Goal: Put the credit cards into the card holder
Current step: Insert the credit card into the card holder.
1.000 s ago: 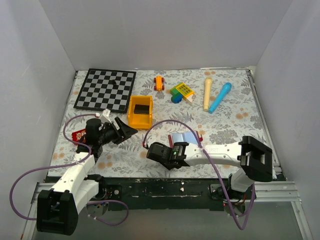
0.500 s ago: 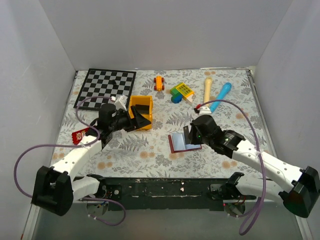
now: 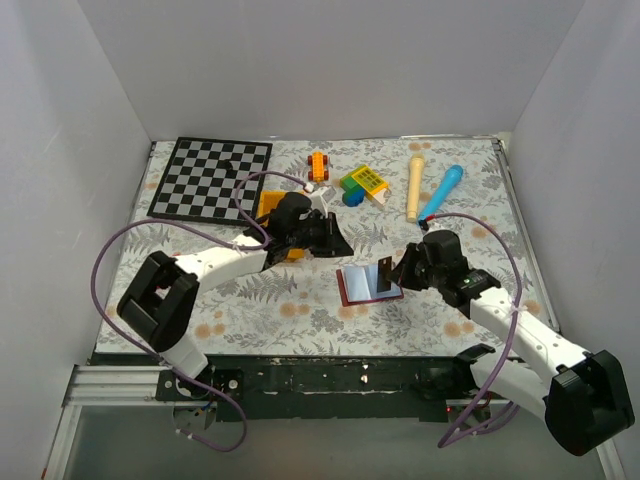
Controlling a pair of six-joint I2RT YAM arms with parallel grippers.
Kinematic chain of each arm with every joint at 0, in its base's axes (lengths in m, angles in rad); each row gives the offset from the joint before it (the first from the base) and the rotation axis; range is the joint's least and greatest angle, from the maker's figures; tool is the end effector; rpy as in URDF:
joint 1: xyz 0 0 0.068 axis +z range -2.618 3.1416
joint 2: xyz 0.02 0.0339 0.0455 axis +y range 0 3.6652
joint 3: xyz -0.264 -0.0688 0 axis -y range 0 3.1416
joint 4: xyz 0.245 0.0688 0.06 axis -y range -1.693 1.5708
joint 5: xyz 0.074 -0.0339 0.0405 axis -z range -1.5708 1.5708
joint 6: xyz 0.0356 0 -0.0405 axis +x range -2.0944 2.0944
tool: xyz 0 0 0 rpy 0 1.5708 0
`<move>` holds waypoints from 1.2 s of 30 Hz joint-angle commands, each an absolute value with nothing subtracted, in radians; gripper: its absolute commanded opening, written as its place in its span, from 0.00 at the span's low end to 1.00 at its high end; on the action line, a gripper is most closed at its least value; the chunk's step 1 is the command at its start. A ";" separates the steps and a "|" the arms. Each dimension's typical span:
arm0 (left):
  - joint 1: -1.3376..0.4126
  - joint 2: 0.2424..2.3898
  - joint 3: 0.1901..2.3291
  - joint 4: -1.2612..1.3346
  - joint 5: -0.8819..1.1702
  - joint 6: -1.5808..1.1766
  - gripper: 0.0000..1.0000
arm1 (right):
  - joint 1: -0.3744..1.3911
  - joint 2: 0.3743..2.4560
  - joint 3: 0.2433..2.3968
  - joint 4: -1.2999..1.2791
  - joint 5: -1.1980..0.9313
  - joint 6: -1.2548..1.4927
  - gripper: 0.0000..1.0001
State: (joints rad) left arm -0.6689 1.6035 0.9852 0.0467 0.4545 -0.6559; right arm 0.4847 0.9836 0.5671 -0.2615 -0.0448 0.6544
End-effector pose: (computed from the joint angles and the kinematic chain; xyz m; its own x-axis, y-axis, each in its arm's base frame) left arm 0.2666 -0.2307 0.2269 -0.8528 -0.0244 -0.5217 0.4123 0.5817 -0.7011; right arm 0.1828 0.0980 0.2203 -0.7424 0.2963 -0.6008 -0.0560 0.8663 0.4963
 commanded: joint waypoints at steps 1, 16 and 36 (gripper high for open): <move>-0.715 1.652 1.040 0.078 0.448 -0.624 0.00 | 0.472 0.980 0.509 -0.036 -0.189 0.632 0.01; -0.790 1.796 0.991 0.138 0.396 -0.663 0.00 | 0.419 1.077 0.506 0.031 -0.258 0.569 0.01; -0.799 1.850 0.896 0.114 0.367 -0.646 0.00 | 0.413 1.172 0.520 0.058 -0.327 0.491 0.01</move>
